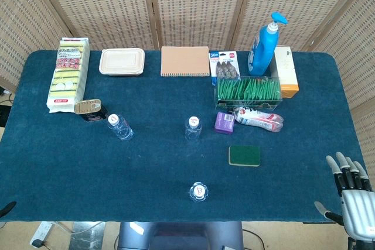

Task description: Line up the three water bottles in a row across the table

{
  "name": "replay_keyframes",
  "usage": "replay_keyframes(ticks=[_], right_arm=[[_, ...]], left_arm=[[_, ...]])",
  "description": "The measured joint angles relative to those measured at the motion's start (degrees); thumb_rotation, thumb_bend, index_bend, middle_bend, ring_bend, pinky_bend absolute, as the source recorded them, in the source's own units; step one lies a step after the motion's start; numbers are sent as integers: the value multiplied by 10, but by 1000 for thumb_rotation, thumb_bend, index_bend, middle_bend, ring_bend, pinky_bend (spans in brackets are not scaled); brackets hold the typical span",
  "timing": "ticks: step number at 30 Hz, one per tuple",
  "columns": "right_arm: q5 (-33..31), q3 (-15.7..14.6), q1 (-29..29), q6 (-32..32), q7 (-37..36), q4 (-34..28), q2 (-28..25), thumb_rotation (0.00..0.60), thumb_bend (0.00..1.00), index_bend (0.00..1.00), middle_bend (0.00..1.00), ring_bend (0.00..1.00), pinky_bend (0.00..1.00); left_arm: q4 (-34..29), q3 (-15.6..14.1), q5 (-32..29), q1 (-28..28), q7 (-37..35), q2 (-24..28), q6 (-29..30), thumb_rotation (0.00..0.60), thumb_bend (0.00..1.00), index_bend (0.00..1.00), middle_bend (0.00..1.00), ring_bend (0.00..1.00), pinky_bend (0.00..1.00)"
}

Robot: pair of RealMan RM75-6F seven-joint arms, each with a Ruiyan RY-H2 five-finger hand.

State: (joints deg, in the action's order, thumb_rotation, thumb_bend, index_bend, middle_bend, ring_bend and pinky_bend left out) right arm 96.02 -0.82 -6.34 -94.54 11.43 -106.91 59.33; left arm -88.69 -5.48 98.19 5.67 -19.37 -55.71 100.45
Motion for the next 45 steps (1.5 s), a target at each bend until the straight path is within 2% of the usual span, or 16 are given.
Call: replay_keyframes(ticks=[8,12,18,23,28,31,38,45], right_arm=[[2,-7,5,14,-25,-2,-9,600,0,11,0,0,0],[11,-17,14,36,-67,-3,-25,600,0,11,0,0,21],[36,-44,51,107,-184,10,-59,600,0,11,0,0,24],[77,-64,105,173,-304,56,-64,600,0,11,0,0,24],[133,-76,159,201,-392,117,-26,600,0,11,0,0,30],[158,-80,188,211,-416,136,7,600,0,11,0,0,33],[179,-77,246,255,-422,133,66,600,0,11,0,0,43],[135,-50,284,307,-390,111,114,600,0,11,1,0,53]], left_arm=[[-2,-2,4,-2,-6,4,-5,600,125,0,0,0,0],[2,-4,15,-2,-20,6,0,600,125,0,0,0,0],[15,-8,27,-2,-56,9,10,600,124,0,0,0,0],[26,-8,32,-2,-75,10,21,600,124,0,0,0,0],[25,-7,26,-4,-76,11,15,600,125,0,0,0,0],[24,-7,24,-5,-76,11,12,600,125,0,0,0,0],[22,-5,18,-7,-79,13,6,600,124,0,0,0,0],[28,0,14,-3,-87,10,19,600,124,0,0,0,0]])
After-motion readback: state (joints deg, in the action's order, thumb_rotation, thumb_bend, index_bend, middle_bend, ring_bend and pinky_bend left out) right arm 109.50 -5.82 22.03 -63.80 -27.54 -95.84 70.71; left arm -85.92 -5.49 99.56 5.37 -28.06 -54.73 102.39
